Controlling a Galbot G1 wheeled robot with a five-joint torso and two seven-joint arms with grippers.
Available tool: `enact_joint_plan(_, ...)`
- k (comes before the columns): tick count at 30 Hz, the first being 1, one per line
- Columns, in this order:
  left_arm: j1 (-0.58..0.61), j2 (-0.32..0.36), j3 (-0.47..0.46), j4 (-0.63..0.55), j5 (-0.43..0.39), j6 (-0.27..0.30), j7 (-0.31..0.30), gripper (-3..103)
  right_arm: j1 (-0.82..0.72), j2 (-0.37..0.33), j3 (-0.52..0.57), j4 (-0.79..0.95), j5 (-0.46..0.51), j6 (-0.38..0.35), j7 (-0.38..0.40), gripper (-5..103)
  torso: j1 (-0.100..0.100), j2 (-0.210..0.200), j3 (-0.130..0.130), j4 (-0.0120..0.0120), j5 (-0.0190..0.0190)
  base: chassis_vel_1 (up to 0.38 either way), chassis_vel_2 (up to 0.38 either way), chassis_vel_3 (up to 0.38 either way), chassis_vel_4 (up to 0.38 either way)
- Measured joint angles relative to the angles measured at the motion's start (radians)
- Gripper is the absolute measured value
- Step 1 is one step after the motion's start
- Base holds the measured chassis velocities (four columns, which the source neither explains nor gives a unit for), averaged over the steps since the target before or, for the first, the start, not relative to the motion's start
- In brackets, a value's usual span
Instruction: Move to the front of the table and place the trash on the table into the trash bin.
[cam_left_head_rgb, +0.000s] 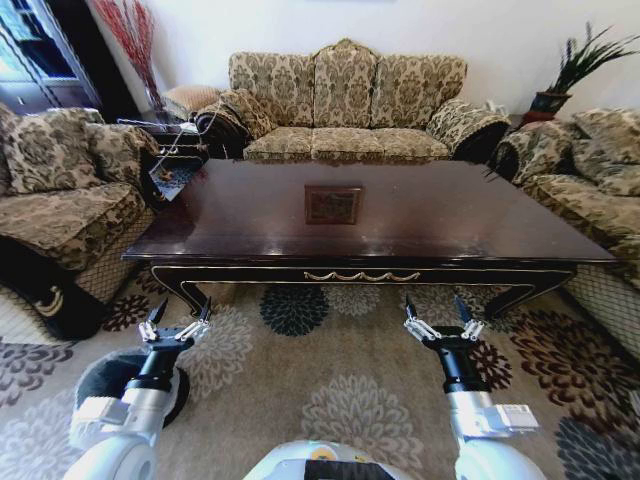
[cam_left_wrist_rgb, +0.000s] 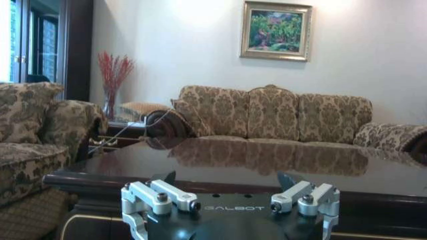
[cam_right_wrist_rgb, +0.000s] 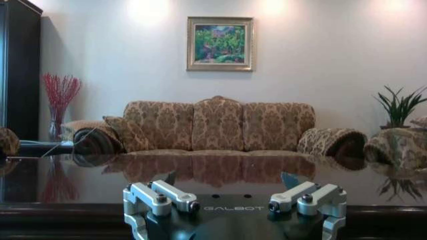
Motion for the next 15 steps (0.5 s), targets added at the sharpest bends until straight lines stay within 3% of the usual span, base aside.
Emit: enact_joint_plan(15,0.000,0.000,0.000,0.000,0.000,0.000,0.000,100,0.000,0.000,0.000,0.000,0.000,0.000,0.000,100,0.000,-0.002,-0.002,0.0000,0.0000,0.000,0.000,0.000,0.000)
